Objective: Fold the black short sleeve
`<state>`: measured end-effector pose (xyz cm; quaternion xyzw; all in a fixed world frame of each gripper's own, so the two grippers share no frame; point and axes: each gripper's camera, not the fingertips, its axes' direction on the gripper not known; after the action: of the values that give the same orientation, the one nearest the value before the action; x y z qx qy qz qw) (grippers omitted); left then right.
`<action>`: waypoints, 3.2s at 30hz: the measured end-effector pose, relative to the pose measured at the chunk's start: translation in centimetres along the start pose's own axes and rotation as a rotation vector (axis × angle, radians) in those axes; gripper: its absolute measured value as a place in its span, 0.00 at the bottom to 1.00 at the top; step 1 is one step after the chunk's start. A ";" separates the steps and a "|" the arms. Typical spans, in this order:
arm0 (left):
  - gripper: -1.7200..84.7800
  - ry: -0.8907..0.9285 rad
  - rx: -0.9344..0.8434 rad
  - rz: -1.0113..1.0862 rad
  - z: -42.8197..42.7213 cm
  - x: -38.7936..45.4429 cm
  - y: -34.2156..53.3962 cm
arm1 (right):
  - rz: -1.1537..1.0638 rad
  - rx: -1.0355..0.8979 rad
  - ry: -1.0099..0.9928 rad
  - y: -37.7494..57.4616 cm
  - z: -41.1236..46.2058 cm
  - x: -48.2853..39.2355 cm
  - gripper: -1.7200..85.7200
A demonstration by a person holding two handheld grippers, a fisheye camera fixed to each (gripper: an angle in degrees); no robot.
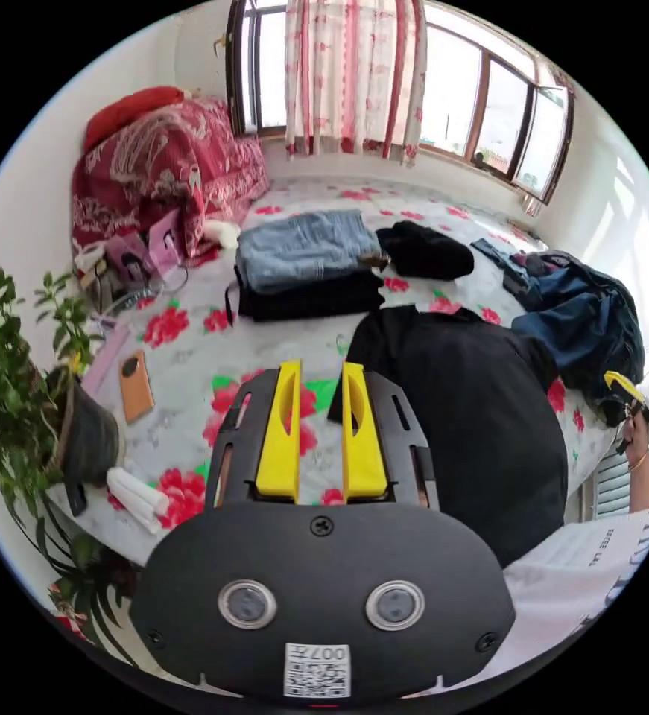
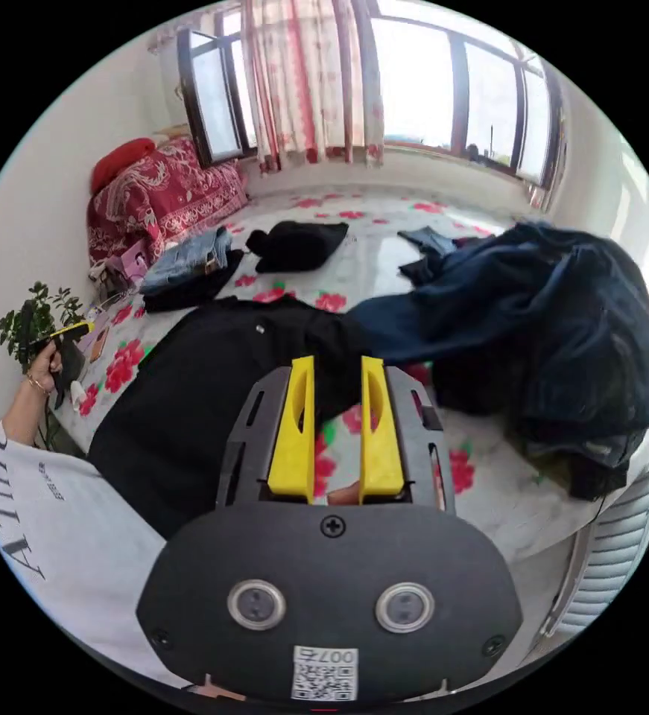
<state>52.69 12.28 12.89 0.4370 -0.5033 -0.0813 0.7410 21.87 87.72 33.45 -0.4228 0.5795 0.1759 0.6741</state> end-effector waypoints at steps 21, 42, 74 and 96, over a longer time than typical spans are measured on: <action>0.02 0.041 -0.552 0.317 4.3 6.4 12.7 | 0.108 -0.532 -0.044 13.7 8.6 2.6 0.06; 0.12 0.270 -0.293 -0.017 -3.0 -3.9 5.3 | 0.246 -0.323 -0.194 -0.4 3.1 10.5 0.10; 0.02 0.956 -0.123 -0.155 -22.1 -20.5 0.0 | 0.302 -0.038 -0.802 -11.6 -22.8 11.1 0.02; 0.03 0.667 -0.037 0.008 -40.2 -18.8 12.5 | -0.030 0.007 -0.578 -1.2 -40.4 -5.7 0.02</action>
<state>72.51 53.15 4.88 0.4241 -0.2333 0.0601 0.8730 -4.34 57.22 40.35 -0.3613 0.3579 0.2772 0.8152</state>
